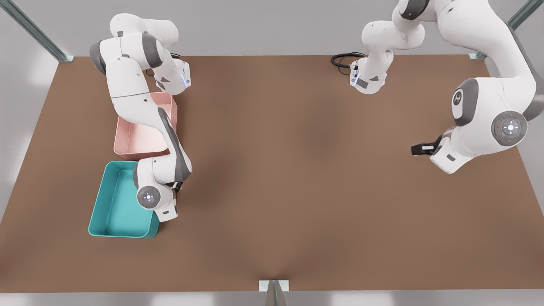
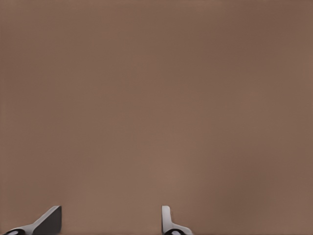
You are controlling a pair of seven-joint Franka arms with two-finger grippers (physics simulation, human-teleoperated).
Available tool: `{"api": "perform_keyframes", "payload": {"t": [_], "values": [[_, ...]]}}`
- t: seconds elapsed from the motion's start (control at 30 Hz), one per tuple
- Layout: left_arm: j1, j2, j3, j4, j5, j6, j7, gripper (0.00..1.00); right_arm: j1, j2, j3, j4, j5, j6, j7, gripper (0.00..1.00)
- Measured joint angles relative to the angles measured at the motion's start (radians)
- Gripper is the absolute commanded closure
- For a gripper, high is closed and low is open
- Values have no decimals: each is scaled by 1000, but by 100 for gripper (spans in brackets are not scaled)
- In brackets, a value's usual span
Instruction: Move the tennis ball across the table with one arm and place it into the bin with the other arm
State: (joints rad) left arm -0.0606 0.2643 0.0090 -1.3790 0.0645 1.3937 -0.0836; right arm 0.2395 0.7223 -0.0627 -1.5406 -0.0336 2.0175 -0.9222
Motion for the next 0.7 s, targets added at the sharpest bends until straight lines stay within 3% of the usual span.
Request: {"api": "perform_keyframes", "payload": {"t": [0.7], "values": [[2, 19, -3, 6, -10, 65, 27, 0, -12, 21, -26, -24, 2, 44, -229, 0]]}}
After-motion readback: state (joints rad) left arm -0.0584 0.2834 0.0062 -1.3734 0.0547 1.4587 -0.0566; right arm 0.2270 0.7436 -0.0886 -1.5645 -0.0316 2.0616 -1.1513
